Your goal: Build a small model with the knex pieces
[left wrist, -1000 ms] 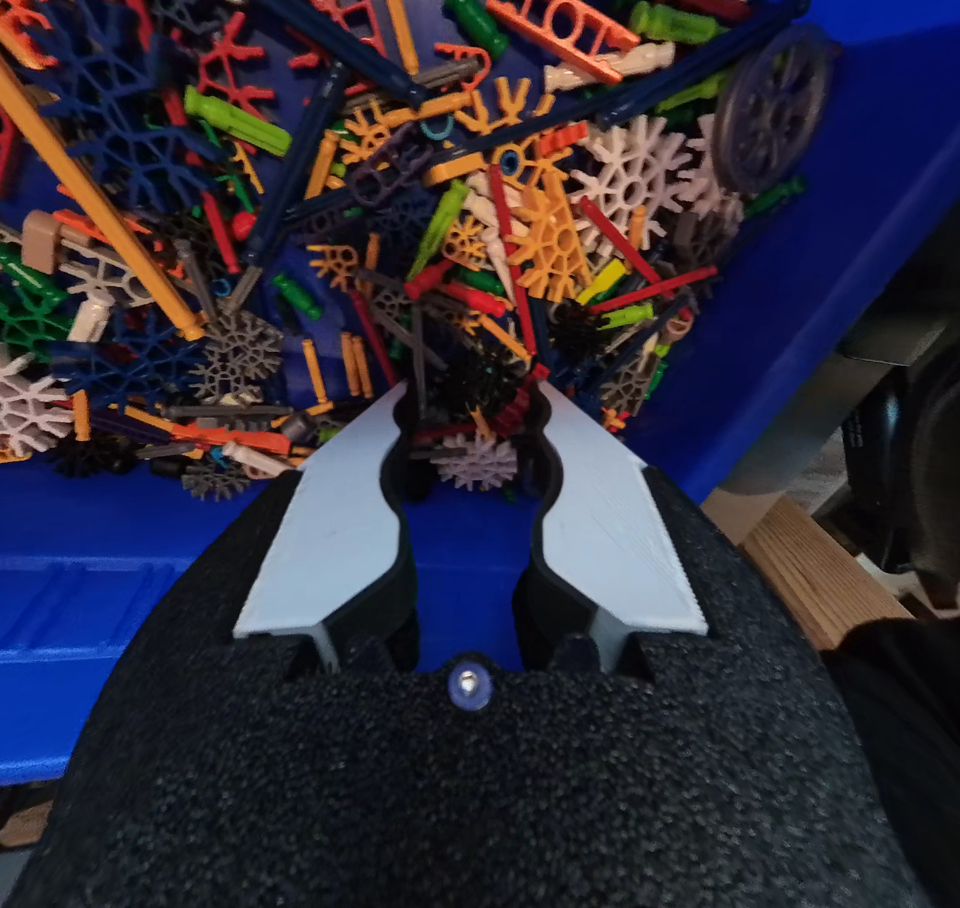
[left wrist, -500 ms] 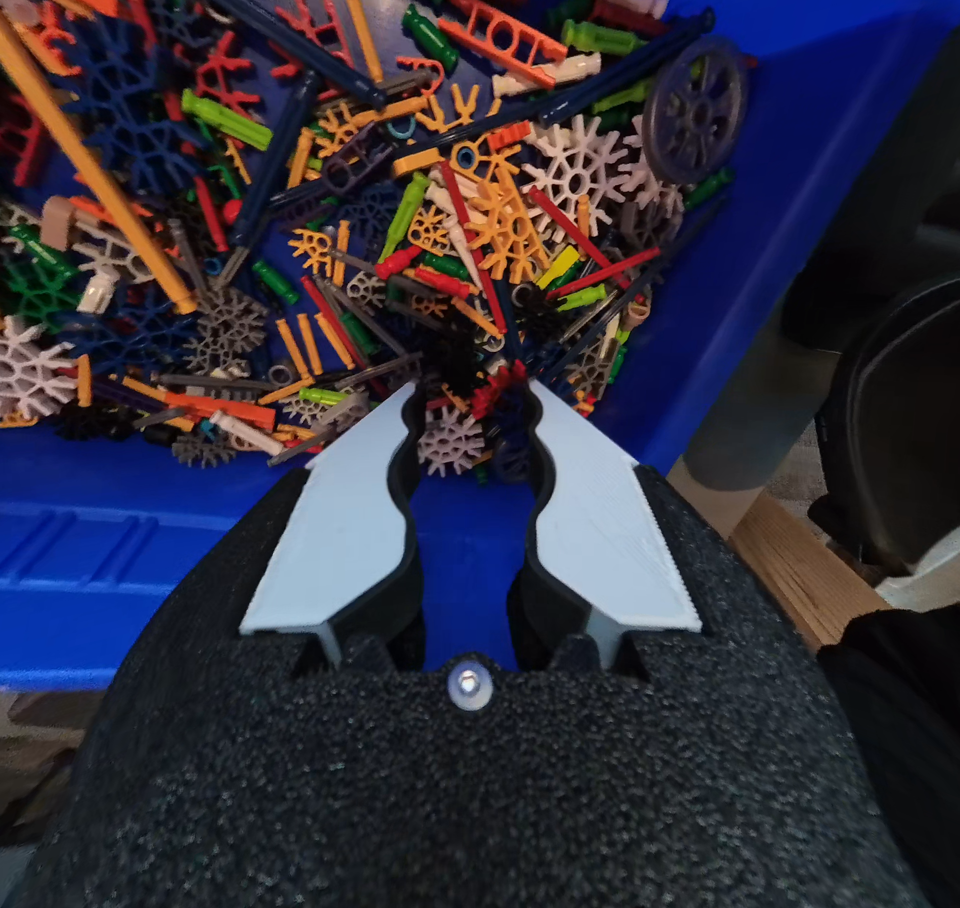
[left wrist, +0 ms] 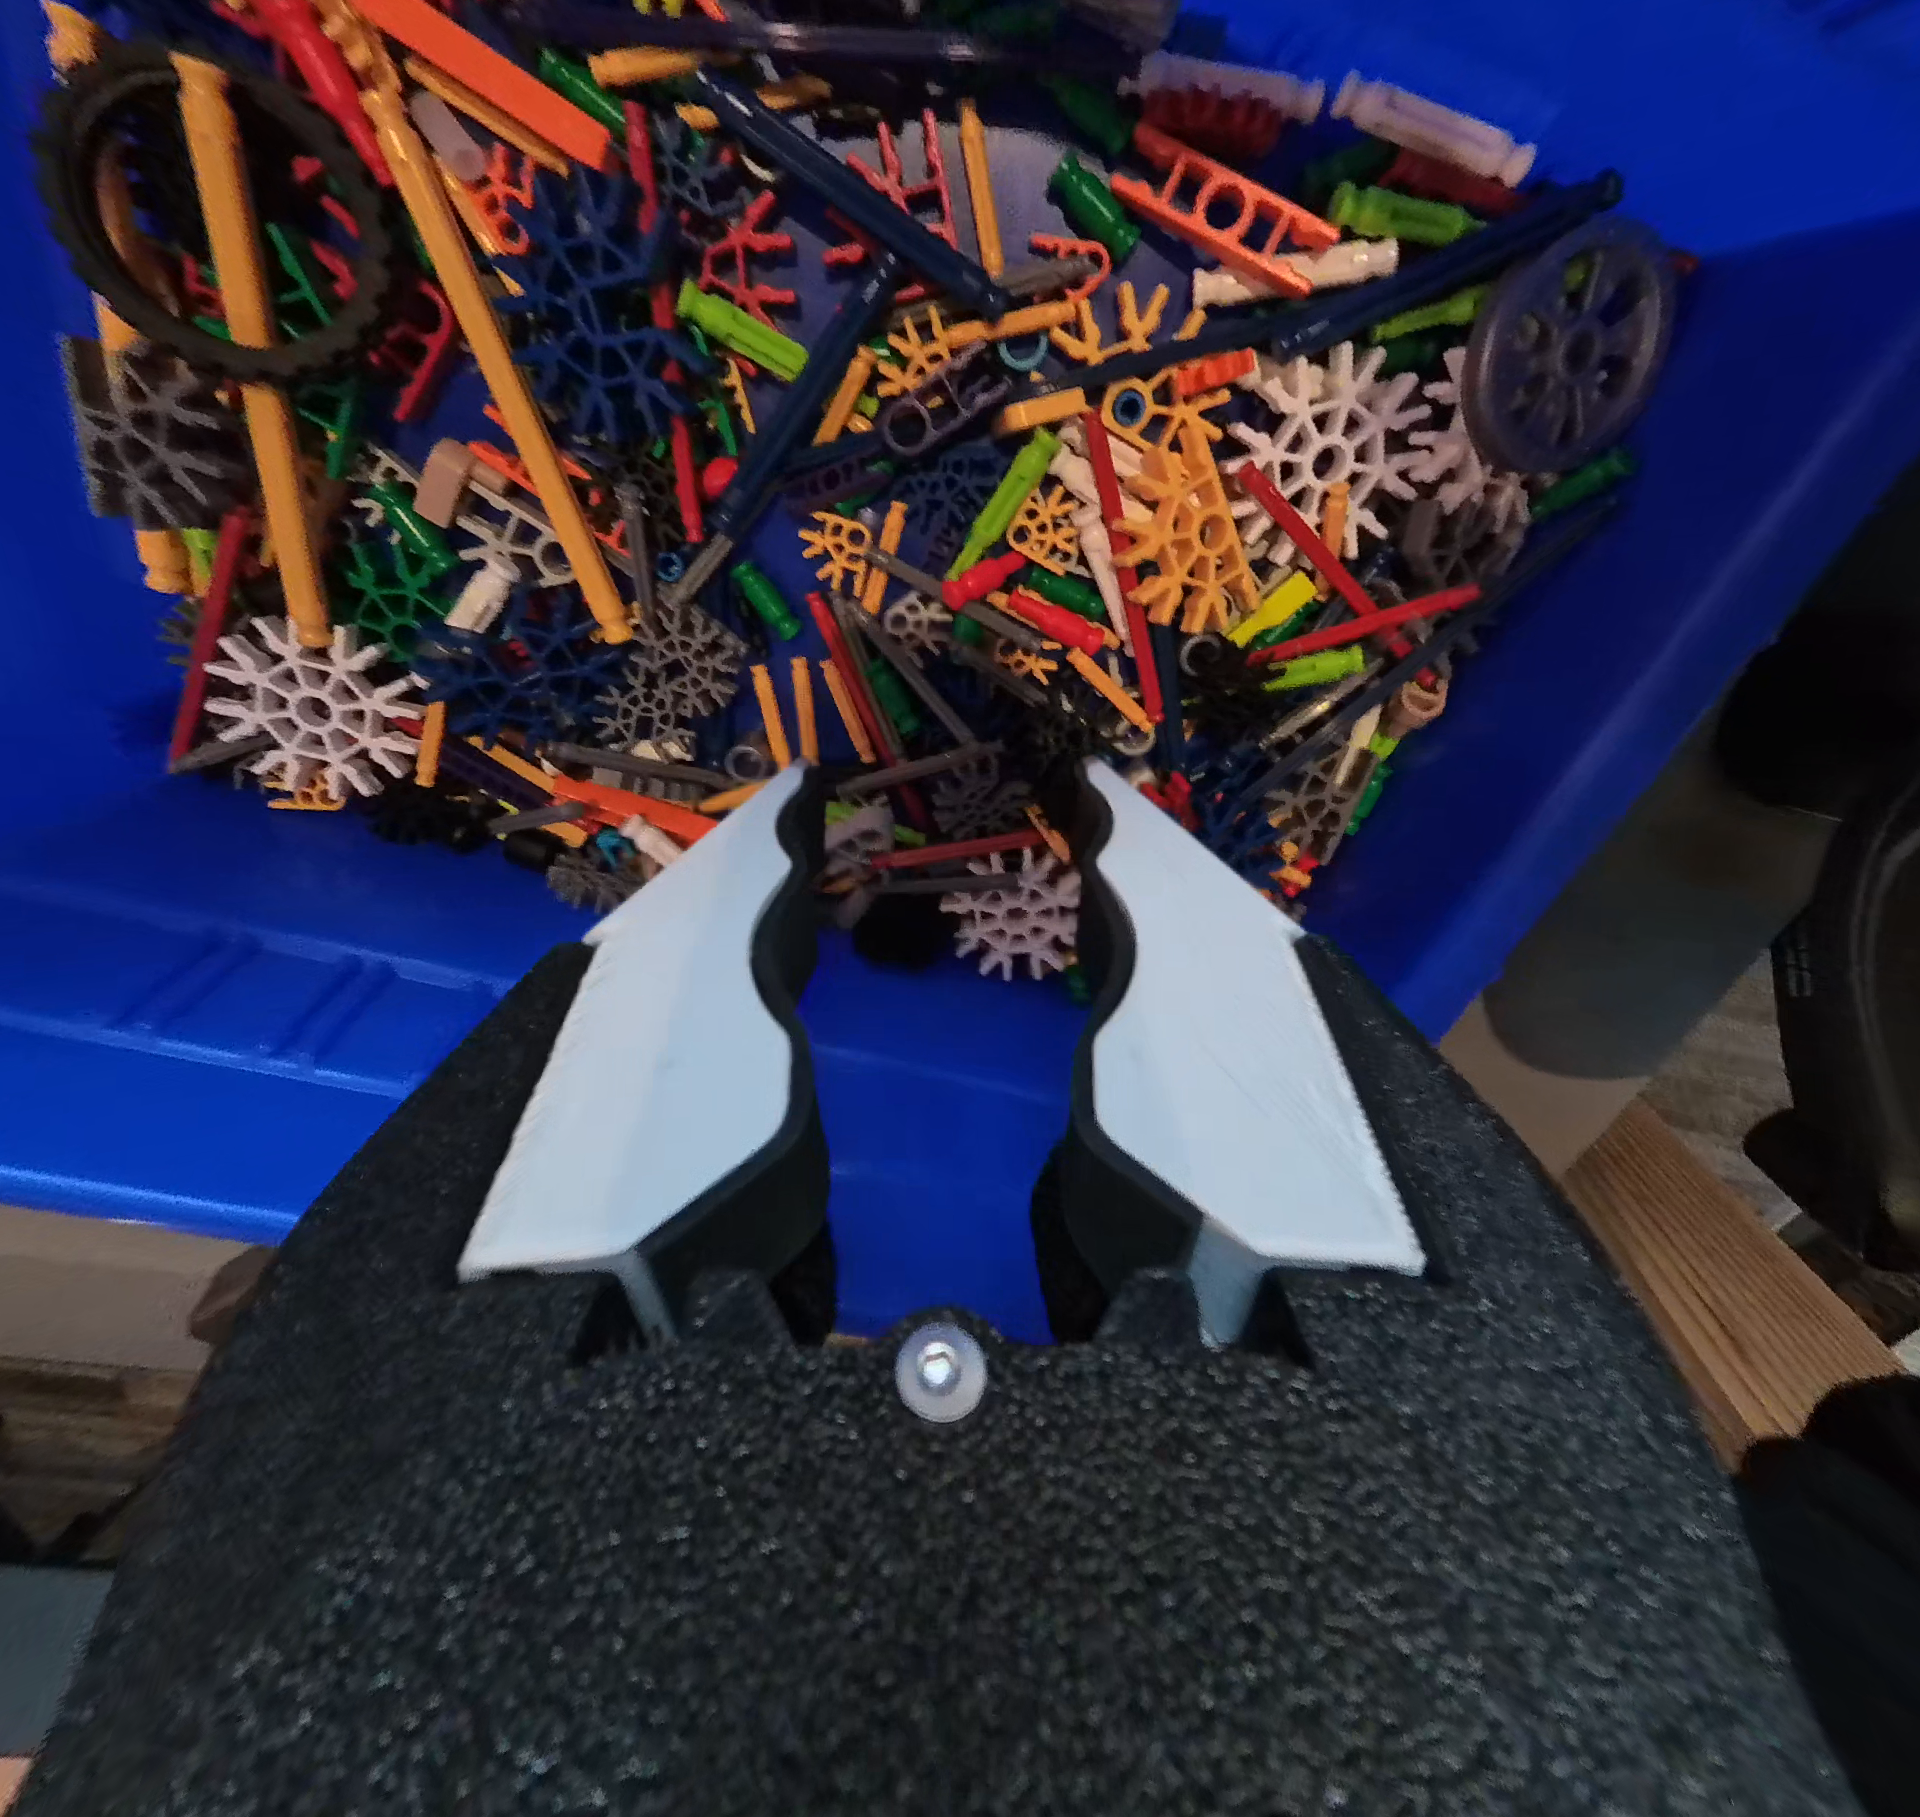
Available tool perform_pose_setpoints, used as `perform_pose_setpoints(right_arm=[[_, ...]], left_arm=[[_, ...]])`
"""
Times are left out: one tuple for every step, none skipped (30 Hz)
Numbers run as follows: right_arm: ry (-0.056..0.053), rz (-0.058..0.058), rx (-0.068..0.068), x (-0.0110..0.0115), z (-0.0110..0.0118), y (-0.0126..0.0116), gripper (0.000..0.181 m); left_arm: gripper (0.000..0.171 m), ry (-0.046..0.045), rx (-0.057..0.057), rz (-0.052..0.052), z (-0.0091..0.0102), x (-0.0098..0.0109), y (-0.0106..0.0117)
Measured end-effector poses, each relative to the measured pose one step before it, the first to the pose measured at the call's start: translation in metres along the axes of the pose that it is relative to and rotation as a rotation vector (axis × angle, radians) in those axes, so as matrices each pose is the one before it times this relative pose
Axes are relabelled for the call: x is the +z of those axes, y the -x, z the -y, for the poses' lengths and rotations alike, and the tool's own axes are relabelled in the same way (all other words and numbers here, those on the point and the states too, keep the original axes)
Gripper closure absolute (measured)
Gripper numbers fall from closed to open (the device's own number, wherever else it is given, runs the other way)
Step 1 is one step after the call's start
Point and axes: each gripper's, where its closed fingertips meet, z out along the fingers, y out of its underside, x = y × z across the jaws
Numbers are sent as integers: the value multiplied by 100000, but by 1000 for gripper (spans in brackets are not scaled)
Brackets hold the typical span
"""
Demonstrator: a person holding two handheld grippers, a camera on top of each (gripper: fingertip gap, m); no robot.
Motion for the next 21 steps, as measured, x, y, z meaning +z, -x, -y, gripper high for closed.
perform_pose_setpoints(right_arm=[[-7, 74, 42, -22, -7, 7, 168], [-34, 28, 25, -15, -5, 16, 168], [-6, 11, -17, -11, -8, 2, 168], [15, -2, -46, 4, 4, 2, 168], [6, -3, -19, 0, -1, -2, 168], [-4, -10, -21, -6, -1, 5, 168], [3, -21, -46, -1, 4, 7, 168], [3, -25, -33, -6, -2, 2, 168], [5, 4, 7, -6, -2, 9, 168], [4, 14, -2, 0, -1, 2, 168], [8, 35, 9, -6, -8, 0, 168], [9, 52, 40, -1, -1, 10, 168], [-3, 47, 41, 0, 10, -1, 168], [-6, 37, 24, 1, -4, -6, 168], [2, 36, 21, 0, 0, 7, 168], [4, 28, 18, 0, -1, 5, 168], [0, -3, -25, 0, 0, -2, 168], [2, -23, -77, 5, -3, 8, 168], [11, -32, -125, -2, 8, 13, 168], [12, -25, -174, 4, 0, 14, 168], [4, -4, -188, -2, 0, 24, 169]], left_arm=[[124, -730, -214, 1633, 338, 17, 391], [123, -814, 141, 1134, 380, 51, 327], [122, -1004, 487, 840, 445, 101, 312], [120, -1008, 243, 1401, 479, 128, 456], [118, -909, -66, 1382, 467, 171, 501], [118, -826, -256, 1197, 434, 162, 510], [117, -718, -379, 879, 366, 177, 472], [117, -511, -138, 926, 316, 184, 461], [117, -30, 112, 1393, 224, 199, 509], [113, 316, 303, 1270, 130, 230, 447], [118, 480, 324, 473, 90, 287, 298], [120, 664, 252, 247, 42, 308, 216], [120, 583, 132, -25, 16, 307, 148], [122, 1043, 129, -475, -75, 267, 54], [125, 1680, 169, 807, -203, 163, 211], [126, 170, 54, 619, 30, 48, 147], [129, 178, -630, -661, 42, -7, -34], [130, 245, 238, -995, 45, -2, -121], [131, 53, 862, -422, 96, -5, -85], [134, 173, 384, -514, 95, 33, -83], [134, 778, 139, -252, 34, 91, -70]])
